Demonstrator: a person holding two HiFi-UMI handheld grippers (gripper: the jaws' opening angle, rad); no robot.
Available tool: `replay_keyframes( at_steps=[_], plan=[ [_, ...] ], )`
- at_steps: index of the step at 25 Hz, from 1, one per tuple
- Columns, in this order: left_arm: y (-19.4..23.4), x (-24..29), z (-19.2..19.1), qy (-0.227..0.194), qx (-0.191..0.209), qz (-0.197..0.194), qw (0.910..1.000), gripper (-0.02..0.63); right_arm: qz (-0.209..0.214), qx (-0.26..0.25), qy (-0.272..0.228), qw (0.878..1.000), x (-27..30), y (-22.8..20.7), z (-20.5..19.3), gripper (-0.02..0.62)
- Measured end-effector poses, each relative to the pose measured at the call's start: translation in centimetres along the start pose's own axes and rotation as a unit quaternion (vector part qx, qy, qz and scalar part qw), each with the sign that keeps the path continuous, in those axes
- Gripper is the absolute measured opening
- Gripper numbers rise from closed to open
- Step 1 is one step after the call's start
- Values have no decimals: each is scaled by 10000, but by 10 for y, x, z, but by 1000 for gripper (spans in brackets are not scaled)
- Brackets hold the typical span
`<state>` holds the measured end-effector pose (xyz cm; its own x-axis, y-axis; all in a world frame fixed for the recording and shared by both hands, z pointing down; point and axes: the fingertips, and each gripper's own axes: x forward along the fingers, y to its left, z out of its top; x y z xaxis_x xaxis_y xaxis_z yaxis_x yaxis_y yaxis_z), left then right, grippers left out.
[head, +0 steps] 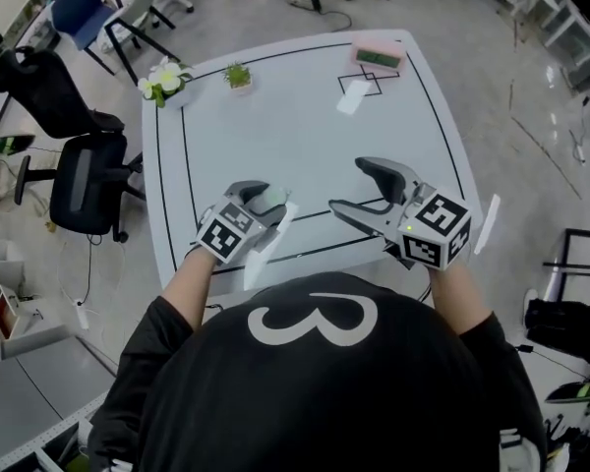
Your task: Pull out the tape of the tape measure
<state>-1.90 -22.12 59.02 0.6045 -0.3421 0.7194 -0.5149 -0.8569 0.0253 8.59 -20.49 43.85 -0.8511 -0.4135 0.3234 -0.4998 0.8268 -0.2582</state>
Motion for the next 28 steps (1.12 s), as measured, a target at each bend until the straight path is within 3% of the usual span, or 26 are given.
replay_keyframes(
  at_steps=[8, 20, 28],
  plan=[
    [3, -2, 2, -90, -186, 58, 9998, 213, 200, -60, 201, 9996, 10, -8, -12, 344],
    [-1, -51, 54, -915, -790, -374, 9920, 213, 453, -212, 248, 9984, 24, -2, -4, 344],
    [-24, -100, 95, -1351, -528, -801, 9862, 213, 897, -395, 104, 9951, 36, 34, 18, 322]
  ],
)
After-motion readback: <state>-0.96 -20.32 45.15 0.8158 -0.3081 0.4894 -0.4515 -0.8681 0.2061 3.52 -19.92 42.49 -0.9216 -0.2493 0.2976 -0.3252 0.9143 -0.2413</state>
